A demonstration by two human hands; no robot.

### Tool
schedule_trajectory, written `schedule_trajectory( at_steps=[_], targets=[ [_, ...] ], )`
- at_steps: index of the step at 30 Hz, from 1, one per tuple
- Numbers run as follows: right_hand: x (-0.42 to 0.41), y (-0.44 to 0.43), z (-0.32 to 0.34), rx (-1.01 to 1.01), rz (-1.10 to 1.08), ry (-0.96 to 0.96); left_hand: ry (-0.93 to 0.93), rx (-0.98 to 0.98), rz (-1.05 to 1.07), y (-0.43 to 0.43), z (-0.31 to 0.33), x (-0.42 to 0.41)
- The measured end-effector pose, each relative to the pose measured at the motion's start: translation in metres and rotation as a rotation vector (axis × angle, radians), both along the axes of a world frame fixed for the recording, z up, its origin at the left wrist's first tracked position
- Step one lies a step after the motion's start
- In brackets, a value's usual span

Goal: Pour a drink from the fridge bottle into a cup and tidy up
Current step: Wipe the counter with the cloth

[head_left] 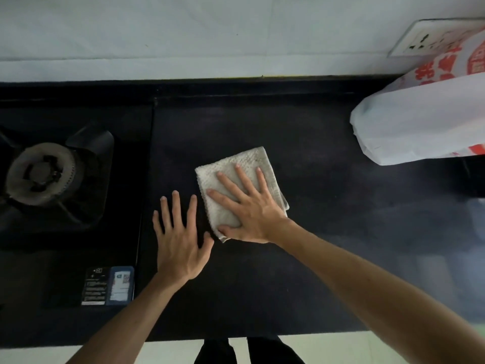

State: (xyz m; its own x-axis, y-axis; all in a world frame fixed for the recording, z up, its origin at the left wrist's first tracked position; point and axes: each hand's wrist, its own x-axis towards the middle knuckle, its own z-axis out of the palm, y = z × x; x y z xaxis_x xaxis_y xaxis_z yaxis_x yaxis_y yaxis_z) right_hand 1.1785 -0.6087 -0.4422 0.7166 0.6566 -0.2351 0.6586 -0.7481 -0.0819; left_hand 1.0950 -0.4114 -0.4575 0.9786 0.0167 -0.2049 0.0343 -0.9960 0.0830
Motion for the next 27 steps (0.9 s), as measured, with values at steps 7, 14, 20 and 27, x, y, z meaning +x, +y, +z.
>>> schedule_trajectory(
  at_steps=[7,14,20,27],
  targets=[
    [-0.081,-0.175,0.008,-0.067,-0.432,0.046,0.004,-0.012,0.015,-0.003,0.001,0.001],
    [-0.085,-0.138,0.006,-0.100,-0.496,0.099,0.017,-0.005,0.034,-0.006,0.004,0.002],
    [-0.067,-0.011,0.008,-0.014,-0.158,0.088,0.021,-0.002,0.028,-0.004,0.004,0.001],
    [-0.075,-0.070,0.004,-0.002,-0.142,0.042,0.003,0.008,0.021,-0.004,0.002,0.001]
  ],
)
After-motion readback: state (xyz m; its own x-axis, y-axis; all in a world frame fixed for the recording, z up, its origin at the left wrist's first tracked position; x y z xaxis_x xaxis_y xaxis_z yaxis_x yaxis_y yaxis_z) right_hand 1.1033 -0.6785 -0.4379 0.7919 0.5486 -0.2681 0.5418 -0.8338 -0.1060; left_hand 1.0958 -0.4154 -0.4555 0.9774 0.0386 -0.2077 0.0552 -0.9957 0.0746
